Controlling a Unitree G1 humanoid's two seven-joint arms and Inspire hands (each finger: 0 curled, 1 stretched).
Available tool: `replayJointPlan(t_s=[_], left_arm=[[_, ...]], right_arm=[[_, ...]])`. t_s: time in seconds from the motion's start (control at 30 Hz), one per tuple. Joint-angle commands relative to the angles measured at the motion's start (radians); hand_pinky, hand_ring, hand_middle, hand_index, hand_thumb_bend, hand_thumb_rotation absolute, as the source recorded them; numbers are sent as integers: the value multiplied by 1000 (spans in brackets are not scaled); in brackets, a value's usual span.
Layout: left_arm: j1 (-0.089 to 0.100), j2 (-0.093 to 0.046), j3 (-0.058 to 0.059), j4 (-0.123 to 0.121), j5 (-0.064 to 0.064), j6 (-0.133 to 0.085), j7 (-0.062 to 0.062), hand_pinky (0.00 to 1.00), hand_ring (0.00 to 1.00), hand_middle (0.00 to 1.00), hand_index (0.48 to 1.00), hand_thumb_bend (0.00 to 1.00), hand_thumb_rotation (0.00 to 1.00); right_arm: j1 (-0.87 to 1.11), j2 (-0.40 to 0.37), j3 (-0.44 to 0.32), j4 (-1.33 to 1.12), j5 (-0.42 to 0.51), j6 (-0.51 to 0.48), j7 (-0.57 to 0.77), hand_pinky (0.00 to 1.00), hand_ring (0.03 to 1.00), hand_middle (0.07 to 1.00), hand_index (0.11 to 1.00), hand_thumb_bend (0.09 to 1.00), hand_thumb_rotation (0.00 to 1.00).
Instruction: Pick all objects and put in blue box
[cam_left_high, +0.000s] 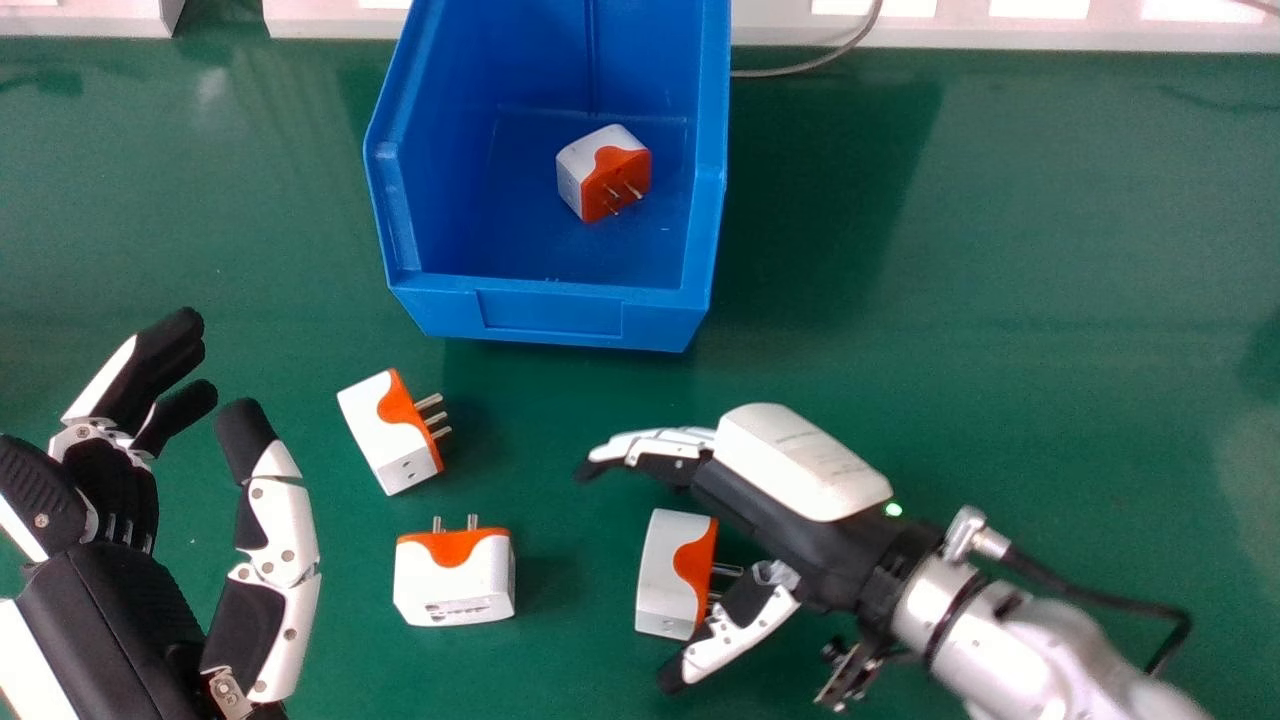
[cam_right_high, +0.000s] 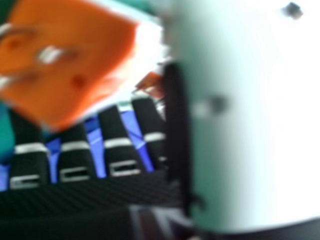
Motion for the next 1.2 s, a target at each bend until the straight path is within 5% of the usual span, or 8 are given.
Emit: replayJointPlan(t_s=[0.0, 0.13, 0.47, 0.83, 1.17], left_arm=[[46, -74, -6, -23, -9, -11, 1, 682, 729, 721, 730, 264, 0], [45, -76, -5, -25, -5, -10, 4, 683, 730, 720, 730, 257, 0], [42, -74, 1, -23, 7, -9, 9, 676, 723, 718, 728, 261, 0], [41, -72, -4, -22, -6, -13, 2, 684, 729, 723, 730, 264, 0], [26, -73, 0, -19, -3, -6, 1, 682, 728, 723, 731, 259, 0]], right_arm=[[-32, 23, 9, 54, -12, -58, -64, 461, 510, 593, 587, 610, 4], [-59, 32, 21, 118, -52, -96, -144, 356, 427, 513, 474, 507, 0], [-71, 31, 19, 142, -56, -114, -191, 349, 425, 504, 466, 499, 0], [-72, 27, 9, 132, -42, -150, -195, 350, 429, 502, 477, 499, 0], [-27, 15, -57, -53, -22, -175, -225, 348, 456, 510, 472, 500, 0]])
